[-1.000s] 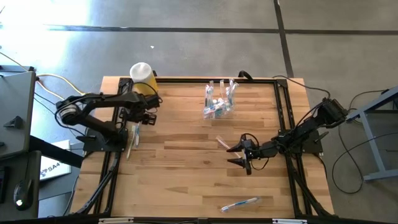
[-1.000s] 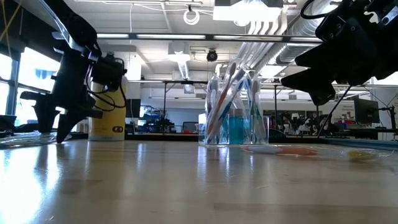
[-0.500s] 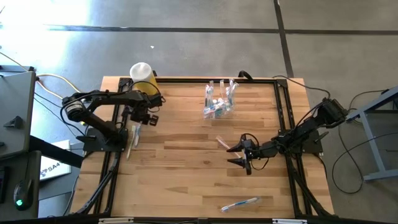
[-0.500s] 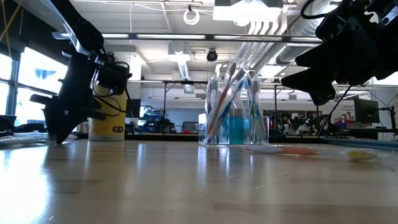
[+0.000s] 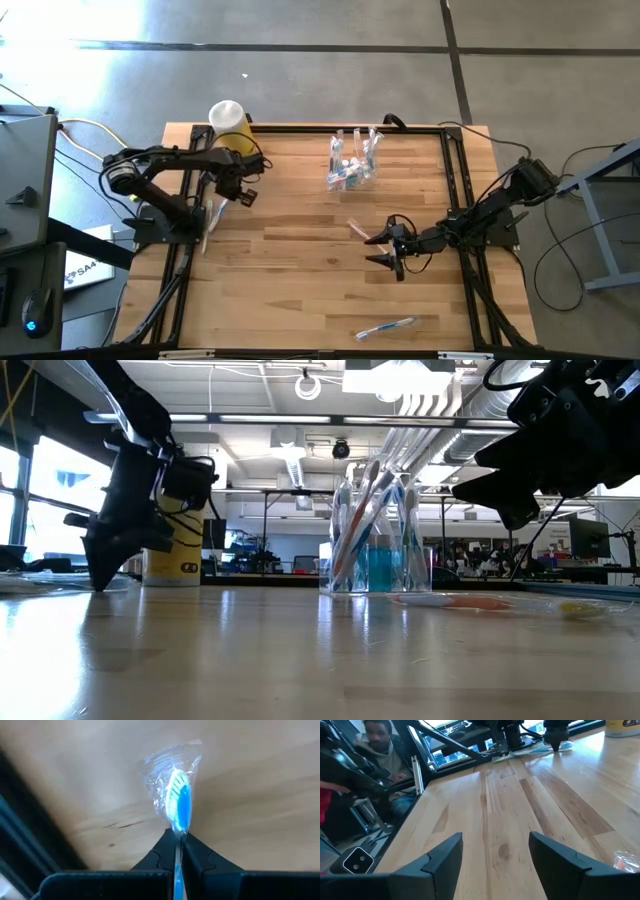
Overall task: Pick & Place toothbrushing station
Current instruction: Put the blue toothbrush into the transparent organizer
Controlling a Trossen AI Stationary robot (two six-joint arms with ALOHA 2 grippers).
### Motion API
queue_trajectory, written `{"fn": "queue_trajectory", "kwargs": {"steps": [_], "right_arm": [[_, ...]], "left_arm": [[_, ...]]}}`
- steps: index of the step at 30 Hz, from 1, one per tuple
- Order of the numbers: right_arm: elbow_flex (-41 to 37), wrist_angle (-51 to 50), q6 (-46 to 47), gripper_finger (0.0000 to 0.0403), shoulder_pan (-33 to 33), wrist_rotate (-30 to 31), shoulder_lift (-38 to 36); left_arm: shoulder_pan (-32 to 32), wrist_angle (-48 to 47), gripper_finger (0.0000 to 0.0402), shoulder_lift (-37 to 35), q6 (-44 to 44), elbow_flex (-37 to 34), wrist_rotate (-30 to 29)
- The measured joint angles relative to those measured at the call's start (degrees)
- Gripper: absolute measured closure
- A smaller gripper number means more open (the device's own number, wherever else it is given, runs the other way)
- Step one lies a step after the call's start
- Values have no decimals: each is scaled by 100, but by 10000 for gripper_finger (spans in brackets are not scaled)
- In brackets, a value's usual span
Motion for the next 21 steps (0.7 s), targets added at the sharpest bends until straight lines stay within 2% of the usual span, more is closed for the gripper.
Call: {"fn": "queue_trajectory", "kwargs": {"steps": [6,13,18,21], "right_arm": [[2,-9,9,183,0,-6,0],[2,17,32,183,7,-201,2],[15,706,-408,183,187,-814,2],[154,982,-1064,183,427,-834,2]], "left_arm": [[-817,572,399,-595,47,410,472],[-2269,2090,400,-1378,62,551,525],[-3416,3920,401,-1446,293,554,492],[-4030,5179,401,-1198,645,558,474]]}}
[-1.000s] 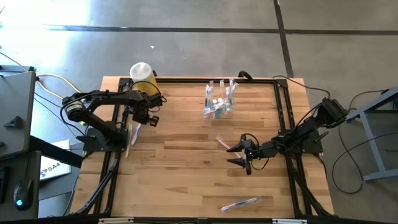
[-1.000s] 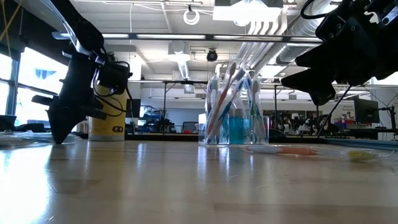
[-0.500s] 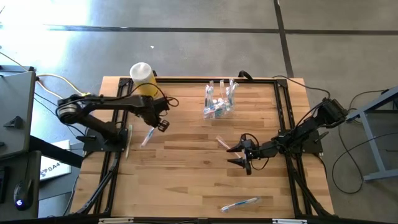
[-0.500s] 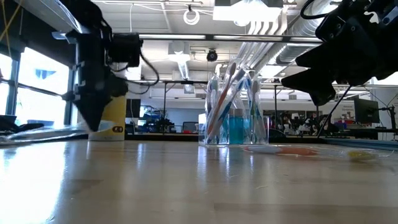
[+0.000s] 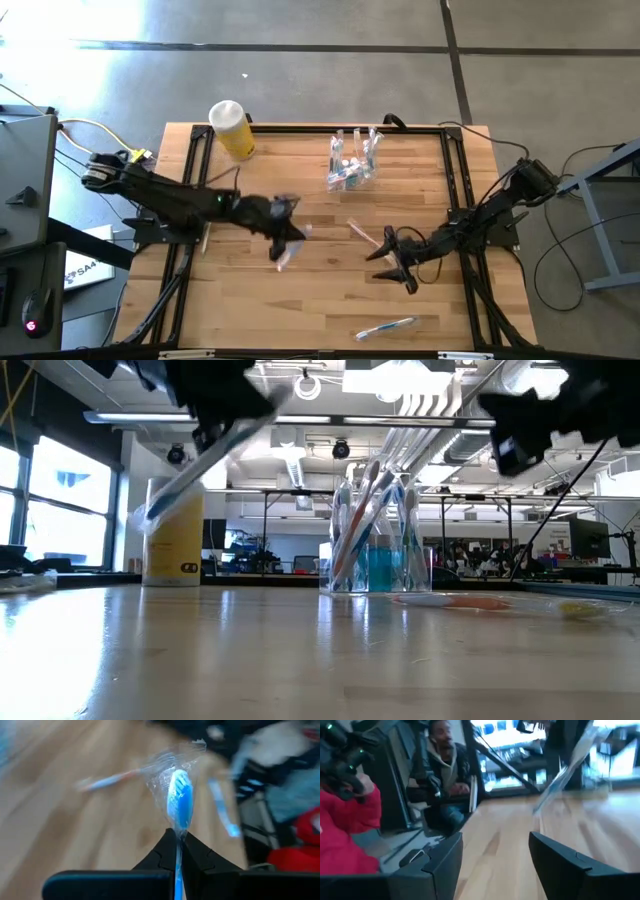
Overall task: Pick & Place toothbrushing station
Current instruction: Put the blue toothbrush into the transparent organizer
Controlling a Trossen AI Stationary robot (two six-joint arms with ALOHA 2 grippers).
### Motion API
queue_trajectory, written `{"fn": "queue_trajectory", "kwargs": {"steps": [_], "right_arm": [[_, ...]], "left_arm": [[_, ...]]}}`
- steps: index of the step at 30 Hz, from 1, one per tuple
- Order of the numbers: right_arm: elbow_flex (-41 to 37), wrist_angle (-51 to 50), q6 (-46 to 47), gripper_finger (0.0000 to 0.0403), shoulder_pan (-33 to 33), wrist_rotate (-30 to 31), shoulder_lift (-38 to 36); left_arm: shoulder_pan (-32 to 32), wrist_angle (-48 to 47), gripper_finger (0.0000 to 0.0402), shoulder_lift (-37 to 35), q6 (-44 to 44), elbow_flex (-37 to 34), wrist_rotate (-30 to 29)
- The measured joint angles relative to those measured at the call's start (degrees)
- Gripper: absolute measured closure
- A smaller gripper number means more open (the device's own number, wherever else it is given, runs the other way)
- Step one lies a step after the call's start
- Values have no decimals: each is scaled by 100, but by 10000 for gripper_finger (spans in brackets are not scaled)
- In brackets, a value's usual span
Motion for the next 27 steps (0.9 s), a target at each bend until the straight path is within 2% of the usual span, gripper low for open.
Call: {"fn": "queue_trajectory", "kwargs": {"steps": [3,7,15,20,27], "right_arm": [[277,-11,-731,183,203,227,0],[690,-251,-1240,183,318,692,0],[1430,-1226,-1174,183,210,1262,0],[1639,-1906,-794,178,121,1626,0],[1649,-2000,-462,129,8,1544,0]], "left_arm": [[-455,1045,401,288,449,-2,-26],[-736,1910,401,785,863,0,-135],[-737,3238,401,1729,1816,3,-321],[-817,3364,401,1986,2936,162,-370],[-809,3362,401,2410,3100,610,-489]]}}
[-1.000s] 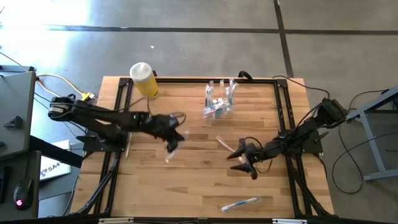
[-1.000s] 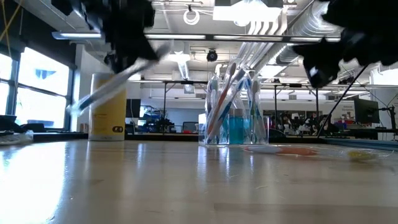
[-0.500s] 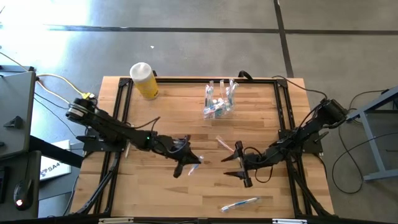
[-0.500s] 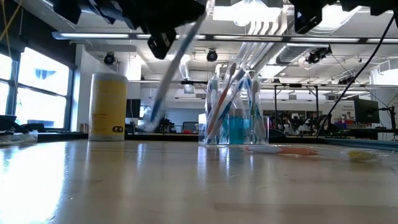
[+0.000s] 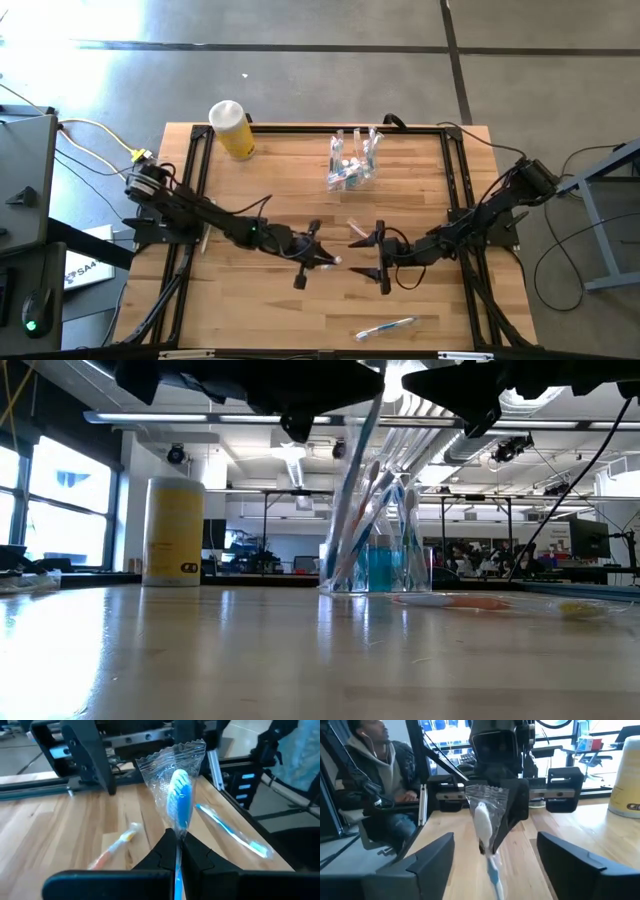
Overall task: Pick & Place toothbrushing station
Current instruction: Put the blue toothbrush into the transparent organizer
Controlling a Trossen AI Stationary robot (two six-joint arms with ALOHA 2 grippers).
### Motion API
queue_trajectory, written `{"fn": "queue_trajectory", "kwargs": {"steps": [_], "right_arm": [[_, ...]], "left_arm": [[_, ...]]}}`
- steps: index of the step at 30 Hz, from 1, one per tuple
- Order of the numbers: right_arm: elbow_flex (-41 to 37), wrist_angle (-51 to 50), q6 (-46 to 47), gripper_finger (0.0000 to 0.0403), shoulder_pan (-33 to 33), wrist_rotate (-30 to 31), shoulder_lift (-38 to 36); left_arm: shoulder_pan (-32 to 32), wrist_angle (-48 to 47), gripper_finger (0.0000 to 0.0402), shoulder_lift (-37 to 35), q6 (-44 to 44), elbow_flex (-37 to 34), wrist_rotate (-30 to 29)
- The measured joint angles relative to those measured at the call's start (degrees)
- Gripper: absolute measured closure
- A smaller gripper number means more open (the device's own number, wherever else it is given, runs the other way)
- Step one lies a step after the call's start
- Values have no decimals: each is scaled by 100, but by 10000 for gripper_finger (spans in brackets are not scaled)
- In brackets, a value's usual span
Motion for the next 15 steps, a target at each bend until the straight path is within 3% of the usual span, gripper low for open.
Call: {"fn": "queue_trajectory", "kwargs": {"steps": [4,15], "right_arm": [[0,1,0,111,0,15,0],[0,2,0,108,-85,57,0]], "left_arm": [[-1,-9,401,247,126,267,-4],[123,-175,401,418,302,725,-172]]}}
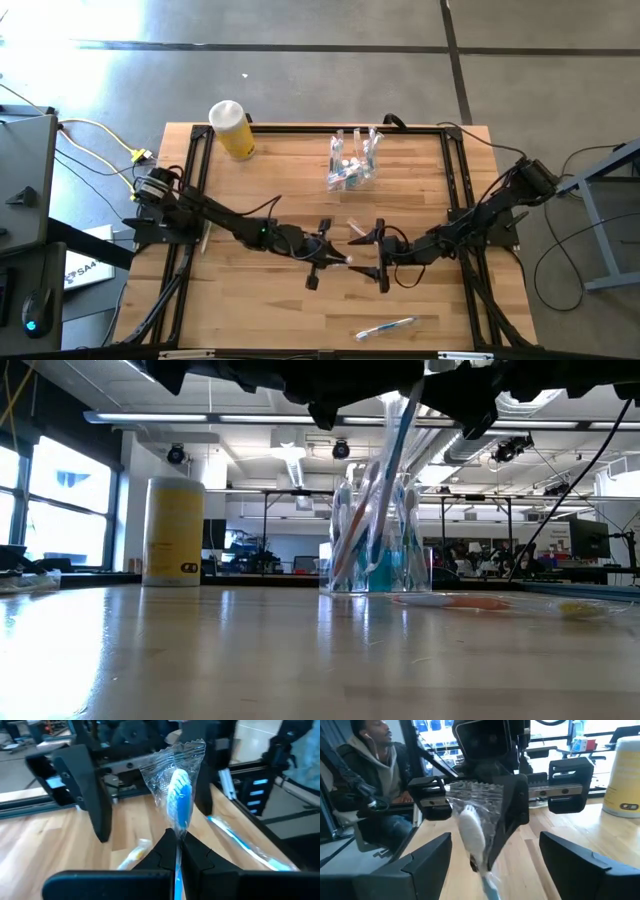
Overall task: Pick & Place toothbrushing station
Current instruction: Put the blue toothbrush into the transparent organizer
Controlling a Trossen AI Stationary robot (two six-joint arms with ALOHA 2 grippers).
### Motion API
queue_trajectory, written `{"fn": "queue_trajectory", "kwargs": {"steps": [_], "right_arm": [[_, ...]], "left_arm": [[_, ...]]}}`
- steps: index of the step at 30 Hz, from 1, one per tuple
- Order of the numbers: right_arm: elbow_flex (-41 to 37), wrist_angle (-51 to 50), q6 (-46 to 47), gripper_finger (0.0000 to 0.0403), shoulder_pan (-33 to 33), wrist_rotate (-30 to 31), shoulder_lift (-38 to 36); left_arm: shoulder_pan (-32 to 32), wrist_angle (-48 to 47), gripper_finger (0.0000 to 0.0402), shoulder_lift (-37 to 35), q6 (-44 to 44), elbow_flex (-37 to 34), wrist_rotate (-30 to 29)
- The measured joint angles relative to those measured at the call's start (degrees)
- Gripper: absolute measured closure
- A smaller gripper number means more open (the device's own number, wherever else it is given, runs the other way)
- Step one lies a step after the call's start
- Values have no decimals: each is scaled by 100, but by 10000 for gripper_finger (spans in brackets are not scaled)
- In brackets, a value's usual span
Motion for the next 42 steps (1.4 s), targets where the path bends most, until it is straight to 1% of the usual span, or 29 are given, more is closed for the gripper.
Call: {"fn": "queue_trajectory", "kwargs": {"steps": [7,10,13,20,28,29,35,38,42], "right_arm": [[0,2,0,111,-174,-6,0],[0,4,-22,123,-178,-6,0],[0,7,-142,145,-178,-6,0],[0,7,-172,227,-179,-8,0],[0,-2,-429,349,-178,-89,0],[0,-20,-473,358,-178,-148,0],[0,-46,-553,359,-182,-305,0],[0,-56,-542,359,-182,-315,0],[0,-162,-427,359,-173,-339,0]], "left_arm": [[147,-1,401,0,-25,16,-11],[140,-20,401,0,-25,16,-3],[139,-88,401,0,-27,16,14],[141,-93,401,2,-42,16,10],[147,-115,401,2,-46,16,-46],[145,-133,401,2,-47,16,-49],[141,-180,392,4,177,16,-118],[141,-193,373,4,206,16,-119],[141,-263,334,4,197,16,-123]]}}
